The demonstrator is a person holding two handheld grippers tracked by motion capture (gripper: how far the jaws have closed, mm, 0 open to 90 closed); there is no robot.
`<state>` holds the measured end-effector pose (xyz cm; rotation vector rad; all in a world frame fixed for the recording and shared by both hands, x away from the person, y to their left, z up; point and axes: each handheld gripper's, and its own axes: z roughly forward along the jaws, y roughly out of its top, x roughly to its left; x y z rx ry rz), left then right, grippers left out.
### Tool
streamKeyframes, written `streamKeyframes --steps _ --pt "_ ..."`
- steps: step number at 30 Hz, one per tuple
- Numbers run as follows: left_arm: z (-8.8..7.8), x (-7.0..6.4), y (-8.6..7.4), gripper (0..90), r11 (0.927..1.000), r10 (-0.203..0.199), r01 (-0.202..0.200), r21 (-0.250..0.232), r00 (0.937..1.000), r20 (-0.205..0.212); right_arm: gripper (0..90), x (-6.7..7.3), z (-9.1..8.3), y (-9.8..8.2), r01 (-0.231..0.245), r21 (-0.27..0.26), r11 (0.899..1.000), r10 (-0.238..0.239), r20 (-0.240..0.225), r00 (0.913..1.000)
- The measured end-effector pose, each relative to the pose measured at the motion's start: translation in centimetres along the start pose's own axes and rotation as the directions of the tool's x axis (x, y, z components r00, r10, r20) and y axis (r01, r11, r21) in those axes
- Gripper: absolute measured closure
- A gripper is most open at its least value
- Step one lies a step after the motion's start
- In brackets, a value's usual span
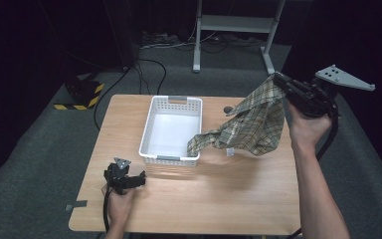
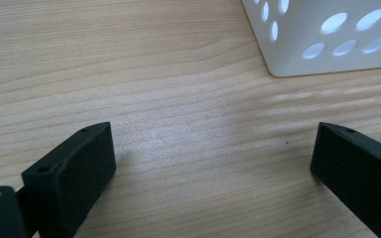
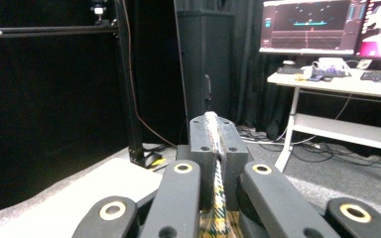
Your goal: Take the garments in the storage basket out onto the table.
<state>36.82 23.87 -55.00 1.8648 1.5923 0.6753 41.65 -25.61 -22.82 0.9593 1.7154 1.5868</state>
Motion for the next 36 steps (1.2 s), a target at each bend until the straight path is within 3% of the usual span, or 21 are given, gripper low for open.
streamKeyframes --steps 20,36 --pt "0.0 0.0 0.0 3.7 1.0000 0.000 0.000 0.000 1.0000 0.000 88.8 -1.9 -2.8 0.9 -0.016 -0.039 0.999 0.019 0.069 0.9975" --pt "0.0 0.0 0.0 3.8 1.0000 0.000 0.000 0.000 1.0000 0.000 88.8 -1.3 -1.8 0.6 -0.002 -0.009 1.000 0.003 0.048 0.9988"
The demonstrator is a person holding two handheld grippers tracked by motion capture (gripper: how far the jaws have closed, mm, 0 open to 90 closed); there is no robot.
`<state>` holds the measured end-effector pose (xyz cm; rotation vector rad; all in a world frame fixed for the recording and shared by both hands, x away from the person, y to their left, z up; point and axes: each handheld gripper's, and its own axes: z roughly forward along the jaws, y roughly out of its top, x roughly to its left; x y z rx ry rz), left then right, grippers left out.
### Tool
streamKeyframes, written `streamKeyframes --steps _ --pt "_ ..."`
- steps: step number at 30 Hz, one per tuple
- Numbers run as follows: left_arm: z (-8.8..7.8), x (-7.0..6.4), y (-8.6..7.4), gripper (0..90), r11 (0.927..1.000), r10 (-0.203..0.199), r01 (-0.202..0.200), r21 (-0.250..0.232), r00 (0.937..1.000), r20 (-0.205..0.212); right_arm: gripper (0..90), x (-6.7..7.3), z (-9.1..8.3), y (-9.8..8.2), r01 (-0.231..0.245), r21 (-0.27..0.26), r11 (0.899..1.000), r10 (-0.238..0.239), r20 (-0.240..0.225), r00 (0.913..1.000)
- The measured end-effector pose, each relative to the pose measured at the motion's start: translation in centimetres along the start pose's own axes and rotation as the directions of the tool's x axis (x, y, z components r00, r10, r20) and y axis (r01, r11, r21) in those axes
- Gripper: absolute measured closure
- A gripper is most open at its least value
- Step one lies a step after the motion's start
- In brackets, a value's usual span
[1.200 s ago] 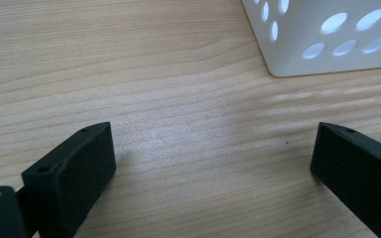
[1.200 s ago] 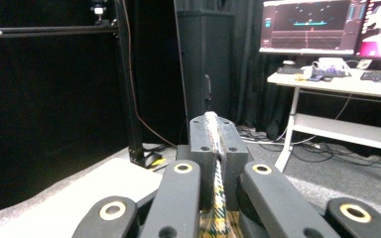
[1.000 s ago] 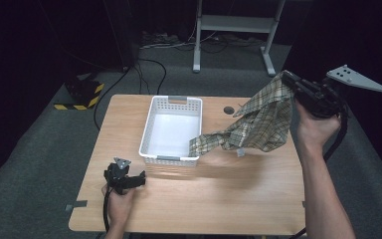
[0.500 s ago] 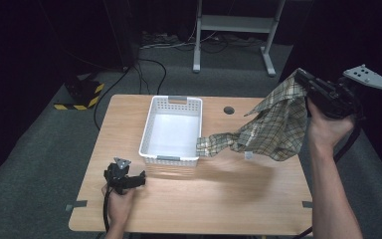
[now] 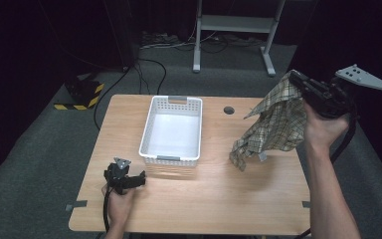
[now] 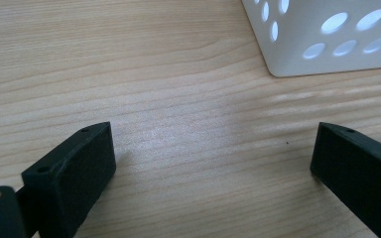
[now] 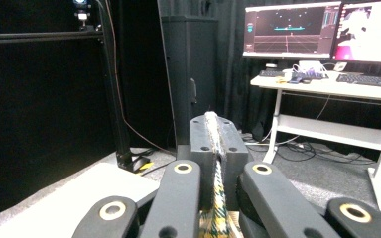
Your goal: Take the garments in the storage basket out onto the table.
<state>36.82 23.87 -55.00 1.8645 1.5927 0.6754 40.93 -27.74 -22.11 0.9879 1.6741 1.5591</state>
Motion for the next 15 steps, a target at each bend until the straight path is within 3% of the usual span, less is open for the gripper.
streamKeyframes --steps 15 --pt "0.0 0.0 0.0 3.7 1.0000 0.000 0.000 0.000 1.0000 0.000 88.7 1.8 2.4 -0.8 0.013 0.040 0.999 -0.010 -0.064 0.9979"
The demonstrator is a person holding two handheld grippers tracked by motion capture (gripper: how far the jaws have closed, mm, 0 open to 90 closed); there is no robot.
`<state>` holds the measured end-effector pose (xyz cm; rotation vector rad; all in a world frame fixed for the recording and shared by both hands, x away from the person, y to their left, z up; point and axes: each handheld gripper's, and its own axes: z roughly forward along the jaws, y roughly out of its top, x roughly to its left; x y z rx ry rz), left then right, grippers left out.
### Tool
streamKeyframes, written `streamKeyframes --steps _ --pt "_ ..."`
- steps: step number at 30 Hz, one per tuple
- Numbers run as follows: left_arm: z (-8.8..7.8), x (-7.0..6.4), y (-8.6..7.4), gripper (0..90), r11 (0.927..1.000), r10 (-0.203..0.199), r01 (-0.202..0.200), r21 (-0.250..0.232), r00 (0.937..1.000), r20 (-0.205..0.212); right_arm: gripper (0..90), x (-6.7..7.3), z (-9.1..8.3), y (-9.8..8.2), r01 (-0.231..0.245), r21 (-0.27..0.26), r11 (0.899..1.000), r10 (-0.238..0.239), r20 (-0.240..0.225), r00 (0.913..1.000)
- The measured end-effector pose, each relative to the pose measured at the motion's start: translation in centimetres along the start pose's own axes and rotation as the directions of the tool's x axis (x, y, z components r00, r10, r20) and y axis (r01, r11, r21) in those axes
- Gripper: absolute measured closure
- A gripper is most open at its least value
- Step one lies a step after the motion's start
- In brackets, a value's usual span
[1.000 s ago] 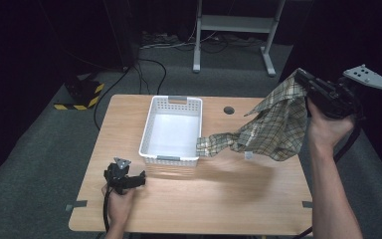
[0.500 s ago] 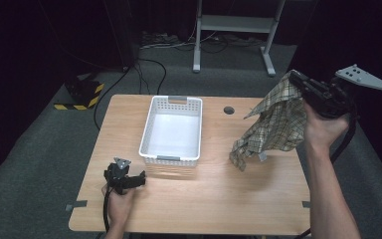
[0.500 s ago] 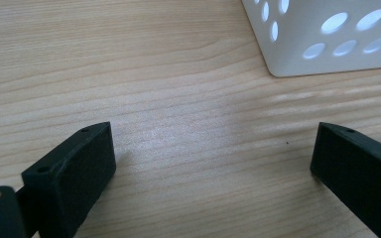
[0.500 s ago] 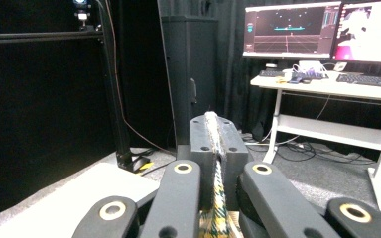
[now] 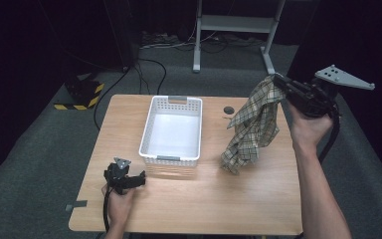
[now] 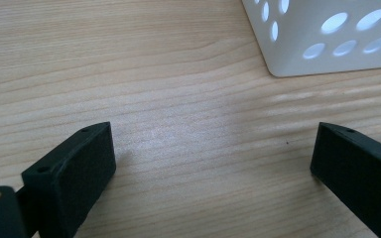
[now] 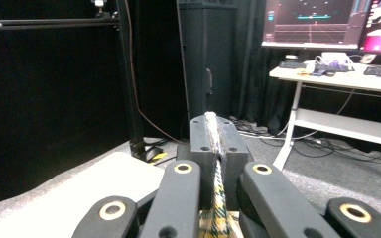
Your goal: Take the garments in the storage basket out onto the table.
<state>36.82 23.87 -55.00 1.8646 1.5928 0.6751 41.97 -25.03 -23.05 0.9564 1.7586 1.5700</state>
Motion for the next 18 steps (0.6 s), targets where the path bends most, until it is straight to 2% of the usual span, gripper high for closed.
streamKeyframes --steps 18 --pt "0.0 0.0 0.0 3.7 1.0000 0.000 0.000 0.000 1.0000 0.001 88.7 1.5 2.3 -1.0 0.010 0.044 0.999 -0.008 -0.055 0.9985"
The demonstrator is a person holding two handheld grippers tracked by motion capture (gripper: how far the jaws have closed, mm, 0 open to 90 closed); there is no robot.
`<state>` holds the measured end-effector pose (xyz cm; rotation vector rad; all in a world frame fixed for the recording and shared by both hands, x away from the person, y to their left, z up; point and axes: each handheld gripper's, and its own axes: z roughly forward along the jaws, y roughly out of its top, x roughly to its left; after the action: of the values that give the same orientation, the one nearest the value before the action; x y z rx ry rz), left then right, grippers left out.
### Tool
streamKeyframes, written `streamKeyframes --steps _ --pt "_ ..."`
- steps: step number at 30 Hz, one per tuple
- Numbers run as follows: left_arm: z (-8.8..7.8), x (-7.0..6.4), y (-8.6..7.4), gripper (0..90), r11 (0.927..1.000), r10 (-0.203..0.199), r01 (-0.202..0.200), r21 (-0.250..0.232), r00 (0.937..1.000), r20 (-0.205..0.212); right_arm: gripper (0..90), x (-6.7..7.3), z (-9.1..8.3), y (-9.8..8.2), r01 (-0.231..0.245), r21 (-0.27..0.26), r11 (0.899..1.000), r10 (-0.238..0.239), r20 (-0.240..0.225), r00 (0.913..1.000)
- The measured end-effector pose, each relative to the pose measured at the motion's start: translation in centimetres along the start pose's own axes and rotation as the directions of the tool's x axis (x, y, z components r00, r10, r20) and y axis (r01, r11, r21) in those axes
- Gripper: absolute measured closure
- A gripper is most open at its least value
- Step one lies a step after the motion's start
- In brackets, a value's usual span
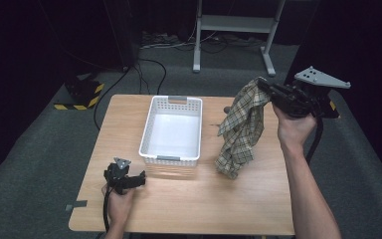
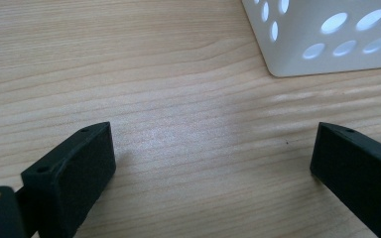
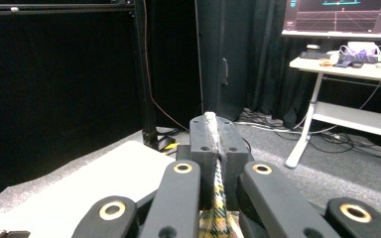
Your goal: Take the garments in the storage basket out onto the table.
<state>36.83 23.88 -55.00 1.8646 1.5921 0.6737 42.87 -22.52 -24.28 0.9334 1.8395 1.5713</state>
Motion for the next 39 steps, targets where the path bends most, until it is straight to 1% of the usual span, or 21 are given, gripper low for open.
streamKeyframes --steps 3,12,16,24,28,39 --pt "0.0 0.0 0.0 3.7 1.0000 0.000 0.000 0.000 1.0000 0.000 88.7 0.1 0.3 -0.2 0.004 0.008 1.000 -0.004 -0.006 1.0000" --pt "0.0 0.0 0.0 3.8 1.0000 0.000 0.000 0.000 1.0000 0.000 88.6 0.2 1.3 -1.1 -0.008 0.026 1.000 0.008 -0.020 0.9998" --pt "0.0 0.0 0.0 3.7 1.0000 0.000 0.000 0.000 1.0000 0.000 88.6 0.2 2.0 -1.9 -0.020 0.043 0.999 0.021 -0.023 0.9995" --pt "0.0 0.0 0.0 3.7 1.0000 0.000 0.000 0.000 1.0000 0.000 88.6 0.3 3.1 -3.5 -0.027 0.076 0.997 0.030 -0.033 0.9990" --pt "0.0 0.0 0.0 3.7 1.0000 0.000 0.000 0.000 1.0000 0.000 88.6 0.1 3.3 -4.1 -0.038 0.081 0.996 0.041 -0.033 0.9986" --pt "0.0 0.0 0.0 3.7 1.0000 0.000 0.000 0.000 1.0000 -0.001 88.6 0.0 3.5 -5.3 -0.047 0.103 0.994 0.052 -0.046 0.9976"
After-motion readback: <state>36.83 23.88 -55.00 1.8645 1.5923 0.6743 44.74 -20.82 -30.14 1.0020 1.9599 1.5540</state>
